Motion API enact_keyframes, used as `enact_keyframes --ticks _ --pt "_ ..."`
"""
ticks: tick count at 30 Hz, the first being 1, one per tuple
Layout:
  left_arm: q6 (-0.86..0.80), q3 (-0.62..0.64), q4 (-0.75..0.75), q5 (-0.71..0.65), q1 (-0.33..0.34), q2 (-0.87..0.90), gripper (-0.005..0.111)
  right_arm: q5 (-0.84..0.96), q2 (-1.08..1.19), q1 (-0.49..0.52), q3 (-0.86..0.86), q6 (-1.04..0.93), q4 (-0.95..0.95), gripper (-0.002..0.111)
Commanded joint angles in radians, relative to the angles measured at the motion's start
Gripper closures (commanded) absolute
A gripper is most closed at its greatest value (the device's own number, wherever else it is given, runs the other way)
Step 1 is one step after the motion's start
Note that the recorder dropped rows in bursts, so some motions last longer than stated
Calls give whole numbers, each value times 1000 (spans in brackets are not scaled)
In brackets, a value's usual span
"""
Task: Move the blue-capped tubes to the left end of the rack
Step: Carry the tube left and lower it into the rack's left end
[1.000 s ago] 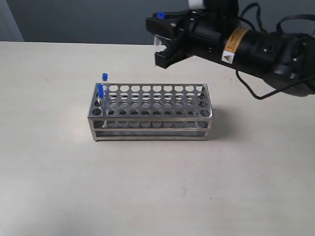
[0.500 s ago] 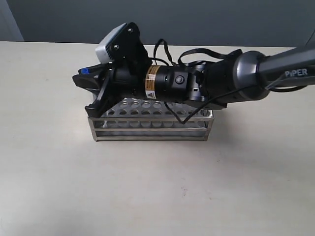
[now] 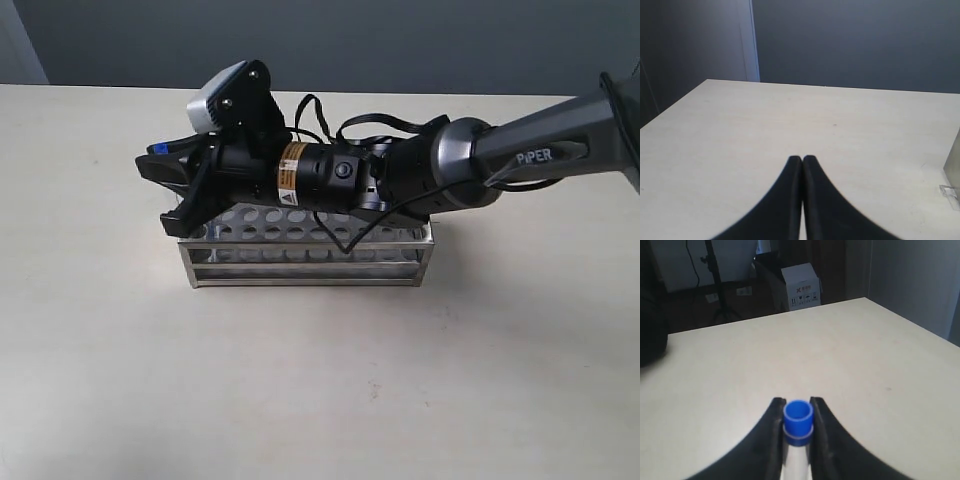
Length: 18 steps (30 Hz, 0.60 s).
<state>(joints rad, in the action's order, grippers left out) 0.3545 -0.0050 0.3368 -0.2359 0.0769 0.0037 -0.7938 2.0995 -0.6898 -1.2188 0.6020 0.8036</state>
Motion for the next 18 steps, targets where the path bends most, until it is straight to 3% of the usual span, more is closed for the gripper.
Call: enact_keyframes --ticks 1,5,18 --pt "2 3 -4 4 -7 -4 106 87 -23 3 7 -8 35 108" --pt "2 3 -4 4 -7 -4 106 179 -35 3 7 -8 51 108" --pt "2 3 -4 4 -7 -4 106 168 -31 3 9 0 58 108"
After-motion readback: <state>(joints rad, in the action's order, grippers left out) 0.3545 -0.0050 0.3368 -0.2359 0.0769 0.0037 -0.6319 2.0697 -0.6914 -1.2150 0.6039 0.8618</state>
